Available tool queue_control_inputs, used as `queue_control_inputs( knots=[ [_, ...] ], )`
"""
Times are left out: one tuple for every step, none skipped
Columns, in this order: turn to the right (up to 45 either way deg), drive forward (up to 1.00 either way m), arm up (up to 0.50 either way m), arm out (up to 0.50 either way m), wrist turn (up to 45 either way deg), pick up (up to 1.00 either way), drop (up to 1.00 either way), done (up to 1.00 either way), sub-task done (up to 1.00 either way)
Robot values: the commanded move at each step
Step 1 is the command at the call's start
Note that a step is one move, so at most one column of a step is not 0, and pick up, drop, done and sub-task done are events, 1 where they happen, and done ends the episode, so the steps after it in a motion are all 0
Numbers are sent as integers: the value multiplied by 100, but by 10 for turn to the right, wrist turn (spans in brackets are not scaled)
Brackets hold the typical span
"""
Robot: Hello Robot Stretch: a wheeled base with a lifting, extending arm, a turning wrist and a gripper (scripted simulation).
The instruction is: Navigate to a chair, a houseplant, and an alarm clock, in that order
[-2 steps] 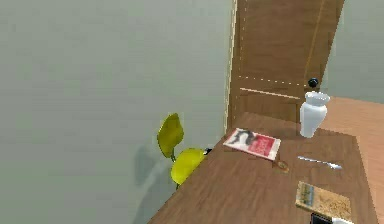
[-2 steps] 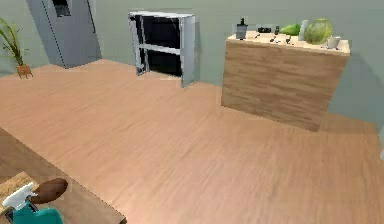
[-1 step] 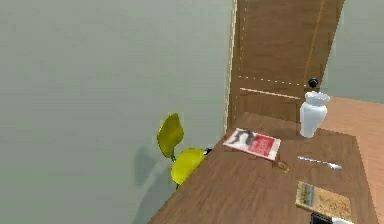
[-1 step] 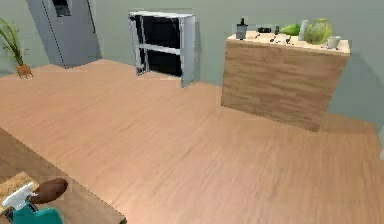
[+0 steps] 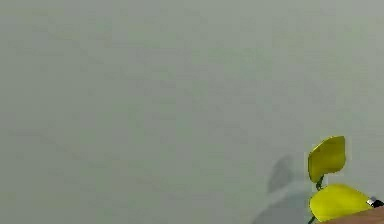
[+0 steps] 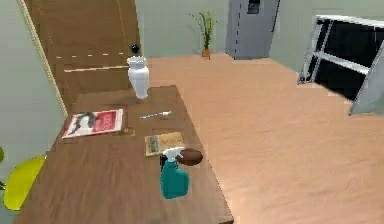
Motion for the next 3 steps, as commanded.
queue_control_inputs(
  knots=[
    [-450, 0, 0, 0, 0, 0, 0, 0, 0],
    [-450, 0, 0, 0, 0, 0, 0, 0, 0],
    [-360, 0, 0, 0, 0, 0, 0, 0, 0]
  ],
)
